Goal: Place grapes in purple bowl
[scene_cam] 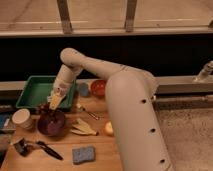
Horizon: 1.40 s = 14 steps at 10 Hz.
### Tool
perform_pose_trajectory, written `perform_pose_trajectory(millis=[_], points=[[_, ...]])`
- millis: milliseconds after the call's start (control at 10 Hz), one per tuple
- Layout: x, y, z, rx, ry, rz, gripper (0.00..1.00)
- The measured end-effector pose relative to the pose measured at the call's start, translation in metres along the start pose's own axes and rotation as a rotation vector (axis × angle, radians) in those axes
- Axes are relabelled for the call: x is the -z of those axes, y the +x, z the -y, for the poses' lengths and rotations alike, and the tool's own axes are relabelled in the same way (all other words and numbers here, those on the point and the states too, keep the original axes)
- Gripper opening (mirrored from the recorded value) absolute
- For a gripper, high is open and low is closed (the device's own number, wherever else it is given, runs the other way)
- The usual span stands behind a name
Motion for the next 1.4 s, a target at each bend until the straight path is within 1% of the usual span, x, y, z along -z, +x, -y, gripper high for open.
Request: perform_pose_trajectory(millis=[100,200,400,600,700,1400], points=[[-0.0009,-0.0008,-0.0001,0.001,-0.001,-0.001,0.31],[-0.001,-0.0011,-0.0002,0.002,-0.001,-0.001,0.4],[-0.0008,-0.0006,-0.0001,0.001,-0.001,-0.001,0.63],[-0.0011,-0.0009,-0.0002,0.001,-0.001,-0.001,0.78],[-0.001,-0.0007,-0.0002,0.001,-0.001,-0.001,0.8],[-0.0007,-0.0005,-0.0002,0.001,-0.001,-0.001,0.8]])
